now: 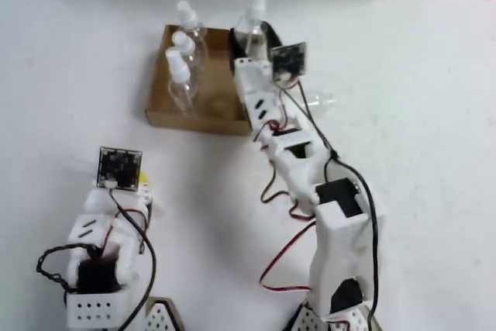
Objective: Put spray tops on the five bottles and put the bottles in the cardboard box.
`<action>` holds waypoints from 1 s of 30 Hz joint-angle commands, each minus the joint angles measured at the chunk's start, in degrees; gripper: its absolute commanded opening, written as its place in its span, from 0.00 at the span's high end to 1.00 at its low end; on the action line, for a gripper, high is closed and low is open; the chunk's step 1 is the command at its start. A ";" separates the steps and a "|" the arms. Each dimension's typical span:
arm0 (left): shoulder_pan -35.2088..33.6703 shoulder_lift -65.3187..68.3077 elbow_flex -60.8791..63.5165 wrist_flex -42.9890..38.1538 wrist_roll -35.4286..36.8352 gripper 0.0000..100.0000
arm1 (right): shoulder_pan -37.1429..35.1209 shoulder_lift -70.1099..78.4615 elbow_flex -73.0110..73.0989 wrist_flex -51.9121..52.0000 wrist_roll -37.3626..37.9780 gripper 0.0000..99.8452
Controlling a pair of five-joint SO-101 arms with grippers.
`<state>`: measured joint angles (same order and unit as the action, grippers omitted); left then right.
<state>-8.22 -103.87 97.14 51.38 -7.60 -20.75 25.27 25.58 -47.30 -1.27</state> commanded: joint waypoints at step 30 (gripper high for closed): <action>-0.66 -0.66 -0.09 -0.26 -0.70 0.98 | -4.44 10.68 -3.87 -8.75 6.42 0.98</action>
<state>-8.22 -103.87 97.14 51.38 -7.69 -24.79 36.00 24.53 -54.59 4.53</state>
